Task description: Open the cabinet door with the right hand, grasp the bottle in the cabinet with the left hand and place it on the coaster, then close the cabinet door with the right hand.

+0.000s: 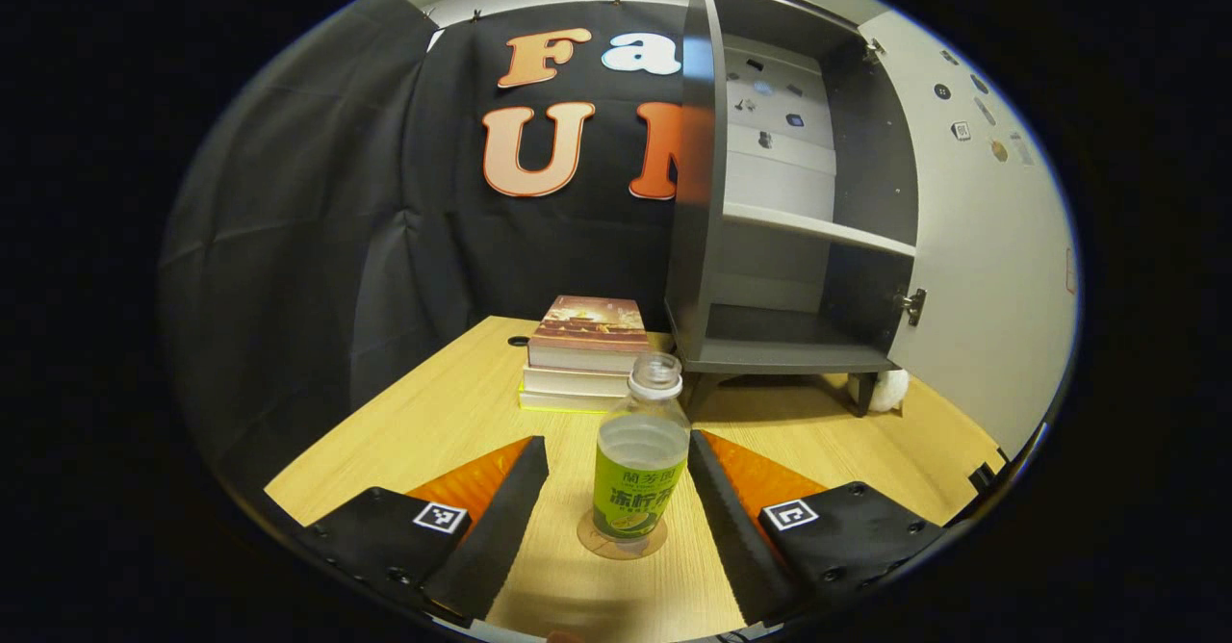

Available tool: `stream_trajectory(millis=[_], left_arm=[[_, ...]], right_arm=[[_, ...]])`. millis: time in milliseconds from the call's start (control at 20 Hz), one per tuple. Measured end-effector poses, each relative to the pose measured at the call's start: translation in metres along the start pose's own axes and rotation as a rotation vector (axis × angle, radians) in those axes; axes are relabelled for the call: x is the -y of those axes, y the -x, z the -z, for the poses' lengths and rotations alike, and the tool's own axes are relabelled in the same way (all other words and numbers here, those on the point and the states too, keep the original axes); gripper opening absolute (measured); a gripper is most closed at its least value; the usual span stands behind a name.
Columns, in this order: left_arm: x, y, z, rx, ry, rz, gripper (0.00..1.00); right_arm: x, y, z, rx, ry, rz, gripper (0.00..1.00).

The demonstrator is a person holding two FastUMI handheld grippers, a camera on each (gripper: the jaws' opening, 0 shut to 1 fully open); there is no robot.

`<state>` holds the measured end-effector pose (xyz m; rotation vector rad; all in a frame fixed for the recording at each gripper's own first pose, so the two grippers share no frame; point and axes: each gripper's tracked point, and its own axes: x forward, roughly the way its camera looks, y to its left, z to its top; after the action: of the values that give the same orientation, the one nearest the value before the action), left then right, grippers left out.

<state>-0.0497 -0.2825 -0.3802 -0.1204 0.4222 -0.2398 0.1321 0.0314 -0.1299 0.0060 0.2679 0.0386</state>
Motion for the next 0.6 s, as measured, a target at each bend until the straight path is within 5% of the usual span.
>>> stream_trajectory(millis=[600], left_arm=[[-0.043, 0.081, -0.138, 0.100, 0.011, 0.071, 0.96]], right_arm=[[-0.063, 0.015, -0.002, 0.002, -0.016, -0.077, 0.88]])
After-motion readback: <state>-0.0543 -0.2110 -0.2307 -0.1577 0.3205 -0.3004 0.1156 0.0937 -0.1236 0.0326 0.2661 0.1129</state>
